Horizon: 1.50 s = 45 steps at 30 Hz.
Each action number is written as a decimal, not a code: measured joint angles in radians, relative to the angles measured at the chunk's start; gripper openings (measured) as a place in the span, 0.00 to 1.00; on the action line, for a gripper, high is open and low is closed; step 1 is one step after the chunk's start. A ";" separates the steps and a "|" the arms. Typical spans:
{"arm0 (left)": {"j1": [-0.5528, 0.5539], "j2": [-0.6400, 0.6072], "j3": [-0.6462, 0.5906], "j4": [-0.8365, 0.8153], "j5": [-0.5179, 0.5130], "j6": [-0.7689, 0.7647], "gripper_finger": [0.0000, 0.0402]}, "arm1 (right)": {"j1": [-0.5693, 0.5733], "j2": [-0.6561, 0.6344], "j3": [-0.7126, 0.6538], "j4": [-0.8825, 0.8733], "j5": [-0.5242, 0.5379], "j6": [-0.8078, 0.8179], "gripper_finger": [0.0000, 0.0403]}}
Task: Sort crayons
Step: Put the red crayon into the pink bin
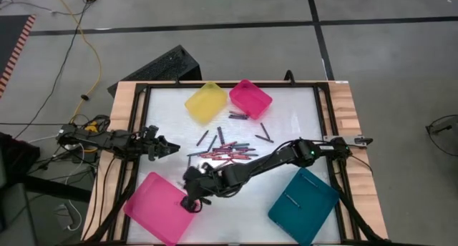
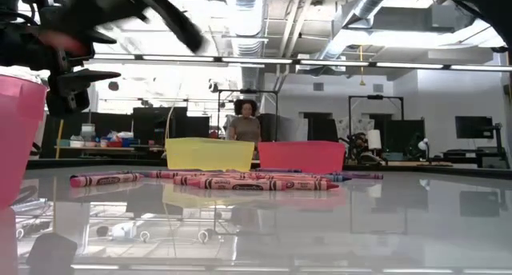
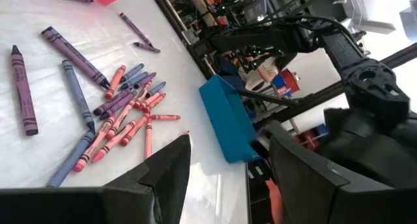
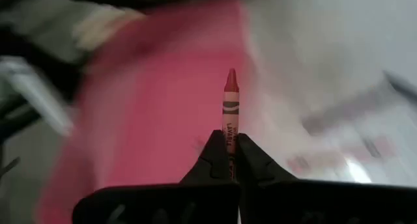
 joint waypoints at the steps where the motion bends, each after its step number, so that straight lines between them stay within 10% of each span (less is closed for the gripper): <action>1: 0.000 0.000 0.000 0.000 0.000 0.000 0.49 | 0.006 0.000 0.000 0.067 -0.017 -0.067 0.00; 7: 0.000 0.000 0.000 0.000 0.000 -0.001 0.49 | 0.017 0.020 -0.006 0.293 -0.082 -0.278 0.01; 31: -0.001 0.000 0.000 -0.001 0.007 -0.002 0.50 | 0.012 0.087 -0.086 0.248 -0.181 -0.287 0.02; 45: -0.001 0.000 0.000 -0.003 0.025 0.000 0.50 | 0.006 0.084 -0.052 0.216 -0.181 -0.287 0.20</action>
